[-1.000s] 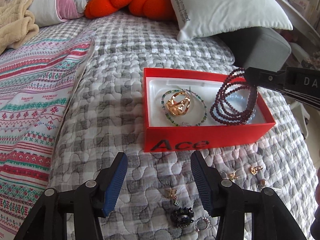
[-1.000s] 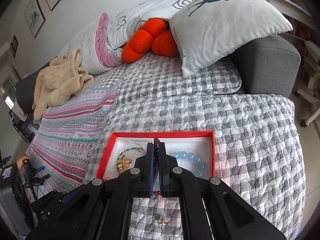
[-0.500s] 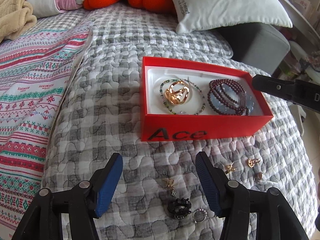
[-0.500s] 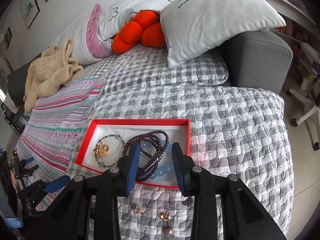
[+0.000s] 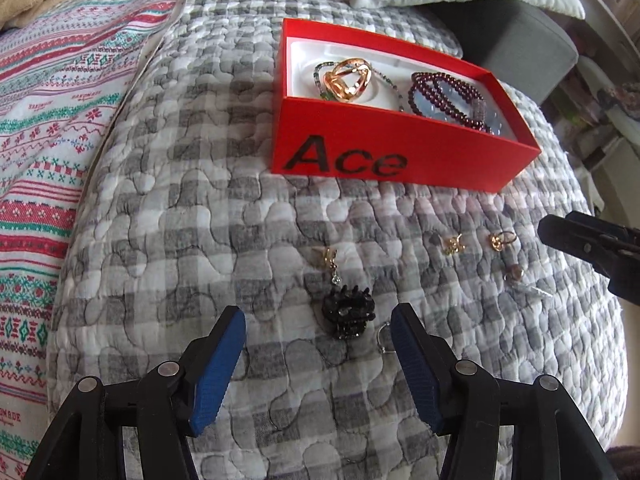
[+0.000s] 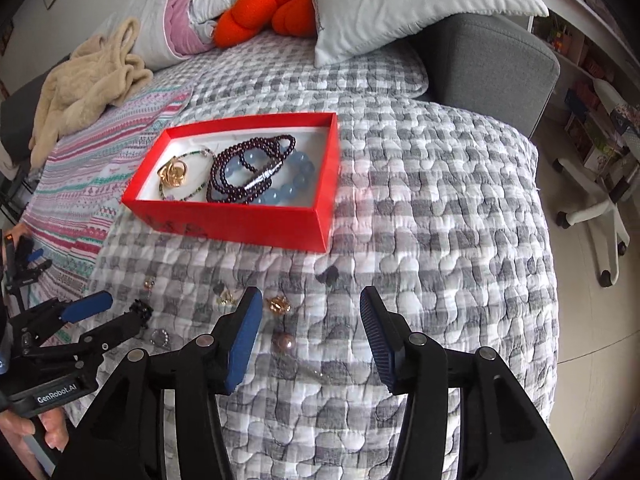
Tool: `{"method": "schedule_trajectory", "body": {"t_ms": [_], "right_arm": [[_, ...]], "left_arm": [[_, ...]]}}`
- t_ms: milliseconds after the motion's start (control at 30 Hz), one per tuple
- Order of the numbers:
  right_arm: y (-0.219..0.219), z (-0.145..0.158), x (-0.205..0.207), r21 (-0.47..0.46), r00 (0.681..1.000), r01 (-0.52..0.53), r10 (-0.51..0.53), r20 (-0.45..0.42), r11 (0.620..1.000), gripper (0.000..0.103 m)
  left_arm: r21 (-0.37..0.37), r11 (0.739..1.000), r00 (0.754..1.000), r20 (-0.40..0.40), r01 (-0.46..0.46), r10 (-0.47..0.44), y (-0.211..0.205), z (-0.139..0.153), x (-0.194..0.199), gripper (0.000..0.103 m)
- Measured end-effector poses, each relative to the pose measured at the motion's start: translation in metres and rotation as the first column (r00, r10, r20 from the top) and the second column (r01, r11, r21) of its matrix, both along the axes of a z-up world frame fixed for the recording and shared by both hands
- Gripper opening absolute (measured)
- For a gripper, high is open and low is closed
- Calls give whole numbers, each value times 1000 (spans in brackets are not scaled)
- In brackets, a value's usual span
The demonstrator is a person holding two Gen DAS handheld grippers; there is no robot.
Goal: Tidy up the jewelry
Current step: 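Grasp the black flower charm with the left tool and lift it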
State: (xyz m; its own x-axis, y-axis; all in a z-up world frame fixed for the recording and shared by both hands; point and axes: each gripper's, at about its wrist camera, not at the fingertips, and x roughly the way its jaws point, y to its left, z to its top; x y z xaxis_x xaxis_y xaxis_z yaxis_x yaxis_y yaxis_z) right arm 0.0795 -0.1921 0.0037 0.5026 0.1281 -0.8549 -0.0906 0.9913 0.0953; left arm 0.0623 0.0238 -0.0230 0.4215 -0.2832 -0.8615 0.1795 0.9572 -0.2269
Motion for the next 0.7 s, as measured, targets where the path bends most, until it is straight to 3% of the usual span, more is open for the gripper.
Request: {"method": "schedule_trajectory", "body": {"t_ms": [167, 400, 600, 667, 700], "right_arm": [[-6, -8, -12, -5, 1000, 10, -10, -23, 1000, 54], [-10, -17, -17, -30, 999, 18, -20, -42, 999, 54], [-11, -18, -15, -23, 999, 23, -24, -47, 999, 54], [-11, -19, -16, -20, 998, 23, -24, -50, 1000, 54], [-11, -19, -16, -19, 998, 23, -24, -51, 1000, 54]], "left_arm": [[10, 1000, 1000, 17, 3, -3, -2, -3, -6, 61], [-16, 1000, 1000, 16, 21, -21, -6, -2, -7, 36], [-5, 1000, 1000, 16, 16, -16, -10, -4, -2, 18], [1, 1000, 1000, 19, 17, -17, -11, -4, -2, 18], [1, 1000, 1000, 21, 19, -19, -12, -4, -1, 12]]}}
